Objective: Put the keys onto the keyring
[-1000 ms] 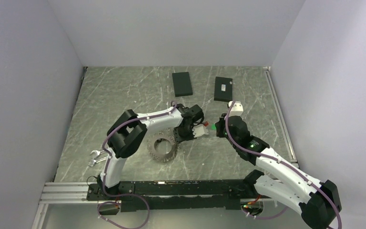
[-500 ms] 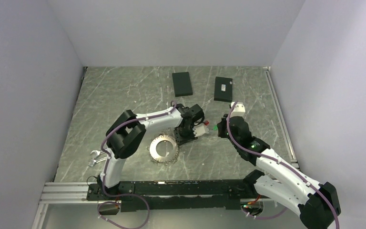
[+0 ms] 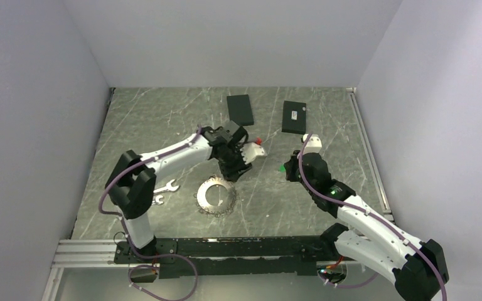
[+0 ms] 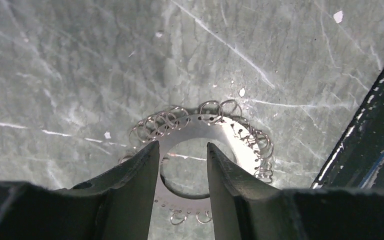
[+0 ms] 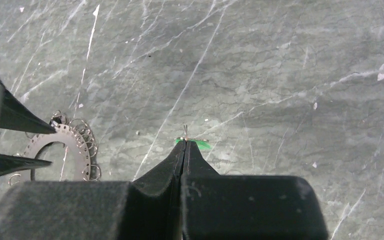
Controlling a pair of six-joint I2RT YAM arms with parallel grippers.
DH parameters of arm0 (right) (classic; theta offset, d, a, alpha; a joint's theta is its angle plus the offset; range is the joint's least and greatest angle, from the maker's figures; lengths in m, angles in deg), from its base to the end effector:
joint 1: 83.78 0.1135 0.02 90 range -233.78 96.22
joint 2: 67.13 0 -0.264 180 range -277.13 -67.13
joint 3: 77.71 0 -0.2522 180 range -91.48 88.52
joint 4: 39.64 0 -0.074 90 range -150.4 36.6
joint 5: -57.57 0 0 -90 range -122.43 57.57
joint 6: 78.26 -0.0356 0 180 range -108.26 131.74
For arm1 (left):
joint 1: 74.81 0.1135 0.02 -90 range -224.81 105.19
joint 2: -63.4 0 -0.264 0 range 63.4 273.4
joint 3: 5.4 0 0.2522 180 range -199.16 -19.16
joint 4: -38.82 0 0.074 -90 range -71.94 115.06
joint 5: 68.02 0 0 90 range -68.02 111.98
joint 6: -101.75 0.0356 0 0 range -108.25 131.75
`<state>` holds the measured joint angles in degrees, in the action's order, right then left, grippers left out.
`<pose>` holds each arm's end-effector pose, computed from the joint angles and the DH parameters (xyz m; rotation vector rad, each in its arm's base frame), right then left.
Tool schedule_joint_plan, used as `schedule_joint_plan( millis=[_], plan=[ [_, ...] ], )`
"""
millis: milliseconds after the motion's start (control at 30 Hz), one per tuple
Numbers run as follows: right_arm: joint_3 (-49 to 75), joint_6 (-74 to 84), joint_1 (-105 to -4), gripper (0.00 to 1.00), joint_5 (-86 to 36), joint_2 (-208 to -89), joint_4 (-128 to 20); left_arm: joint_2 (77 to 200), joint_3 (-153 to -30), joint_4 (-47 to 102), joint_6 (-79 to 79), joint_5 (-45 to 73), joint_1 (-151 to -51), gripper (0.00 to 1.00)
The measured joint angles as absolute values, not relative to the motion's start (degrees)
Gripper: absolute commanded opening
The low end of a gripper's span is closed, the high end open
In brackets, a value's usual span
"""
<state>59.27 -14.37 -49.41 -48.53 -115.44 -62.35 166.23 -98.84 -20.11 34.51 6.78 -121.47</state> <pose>0.1633 0.0997 0.2366 0.0261 2.0589 0.3702 0.2454 -0.2737 0.2291 1.6463 2.2516 -0.4745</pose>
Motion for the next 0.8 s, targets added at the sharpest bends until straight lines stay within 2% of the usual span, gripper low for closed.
schedule_joint_plan(
  millis=[267, 367, 433, 567, 700, 800],
  plan=[
    [59.3, -14.2, -49.5, 0.00, -48.0, -115.4, -62.4, 162.7, -93.2, -16.5, 31.3, 0.6, -116.9, 0.38],
    [59.3, -14.2, -49.6, 0.00, -47.8, -115.4, -62.3, 162.2, -89.9, -14.2, 26.2, -0.5, -117.1, 0.43],
    [59.3, -14.2, -49.7, 0.00, -47.7, -115.4, -62.3, 161.2, -87.6, -12.4, 20.7, -0.4, -117.2, 0.41],
    [59.4, -14.2, -49.8, 0.00, -47.2, -115.4, -61.6, 159.6, -86.5, -11.7, 7.4, 4.2, -117.3, 0.44],
    [59.6, -14.2, -49.8, 0.00, -46.9, -115.4, -60.8, 160.8, -91.2, -15.5, -7.1, 11.3, -118.0, 0.40],
    [59.9, -14.2, -49.8, 0.00, -46.8, -115.4, -60.4, 163.1, -95.9, -18.0, -17.2, 16.6, -121.0, 0.42]
  ],
)
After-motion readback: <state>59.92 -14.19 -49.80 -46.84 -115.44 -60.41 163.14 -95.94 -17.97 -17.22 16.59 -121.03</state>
